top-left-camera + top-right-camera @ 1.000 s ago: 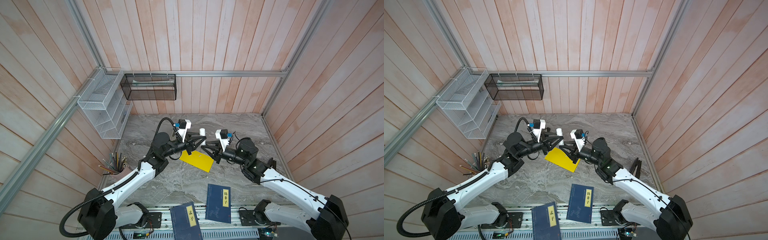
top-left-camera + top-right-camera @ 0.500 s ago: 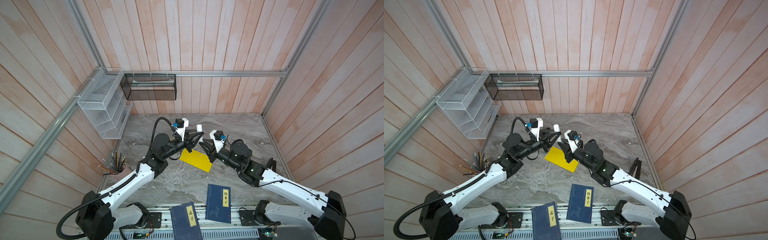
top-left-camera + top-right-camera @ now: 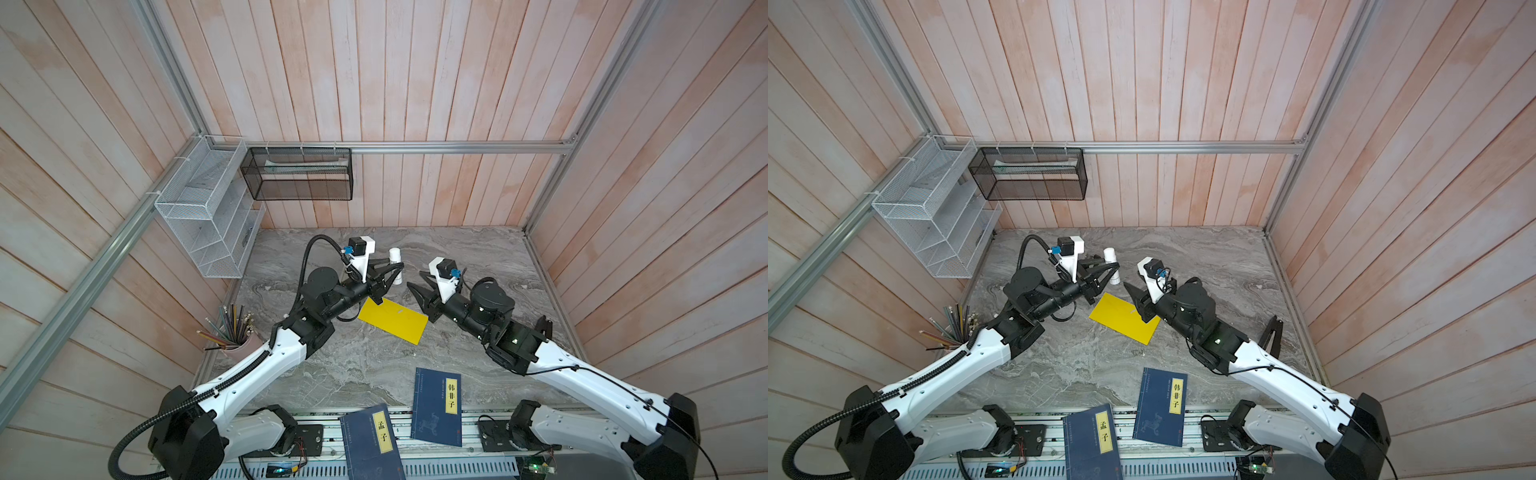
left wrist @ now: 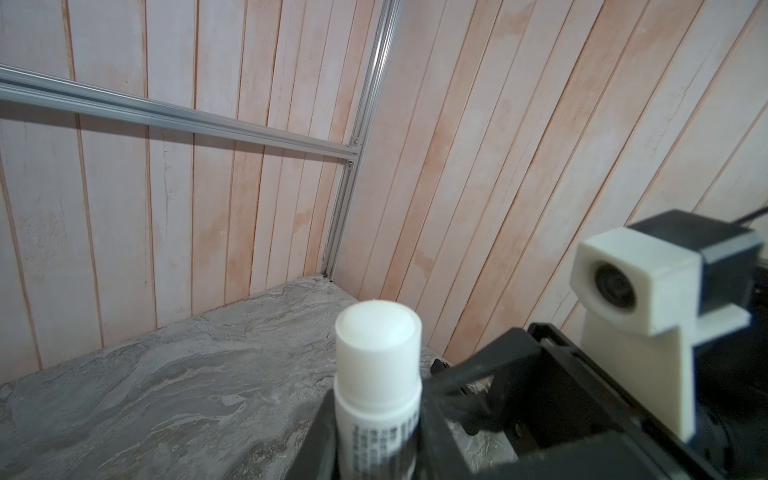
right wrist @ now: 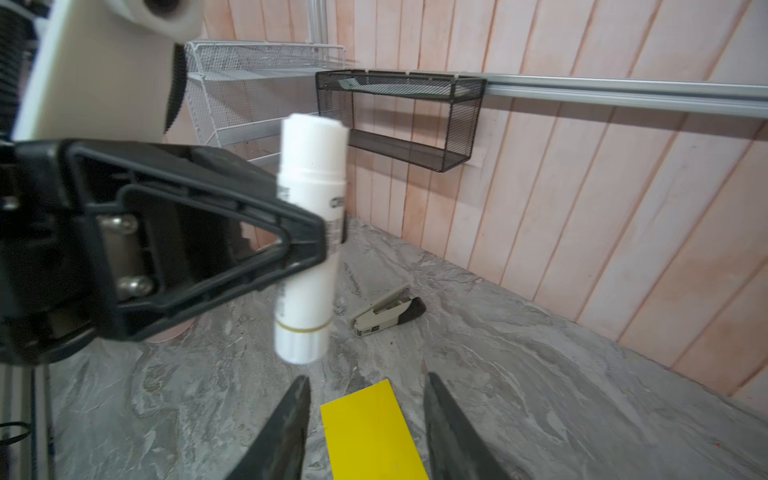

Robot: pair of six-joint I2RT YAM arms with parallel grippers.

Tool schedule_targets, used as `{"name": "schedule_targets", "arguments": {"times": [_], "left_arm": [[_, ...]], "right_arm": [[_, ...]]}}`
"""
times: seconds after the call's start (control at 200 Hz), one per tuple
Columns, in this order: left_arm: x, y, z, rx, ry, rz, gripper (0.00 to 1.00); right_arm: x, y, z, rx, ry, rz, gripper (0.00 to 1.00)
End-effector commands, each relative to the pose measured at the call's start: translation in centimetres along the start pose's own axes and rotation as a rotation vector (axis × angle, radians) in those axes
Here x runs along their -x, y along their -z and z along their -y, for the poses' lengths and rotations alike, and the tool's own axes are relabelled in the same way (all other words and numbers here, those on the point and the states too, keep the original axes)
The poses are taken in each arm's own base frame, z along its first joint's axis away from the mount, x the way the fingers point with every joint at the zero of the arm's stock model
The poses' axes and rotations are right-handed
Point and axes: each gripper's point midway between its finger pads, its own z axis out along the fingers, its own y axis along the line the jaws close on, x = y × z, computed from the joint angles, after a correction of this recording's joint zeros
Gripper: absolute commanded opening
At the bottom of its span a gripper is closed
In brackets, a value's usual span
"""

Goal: Place the letter into the envelope and seal it

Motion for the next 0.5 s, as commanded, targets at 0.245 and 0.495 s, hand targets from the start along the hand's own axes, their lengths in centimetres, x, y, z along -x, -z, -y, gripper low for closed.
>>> {"name": "schedule_targets", "arguments": {"times": [0.245, 0.495], "left_arm": [[-2.0, 0.7, 1.4, -0.078, -0.039, -0.072, 0.00], [-5.1, 1.3, 0.7, -0.065, -0.075, -0.118, 0.00]], "right_arm": [[-6.6, 2.8, 13.7, -0.450, -0.242, -0.312, 0.46], [-12.8, 3.1, 17.9, -0.663, -0.395, -0.598, 0.46]]}}
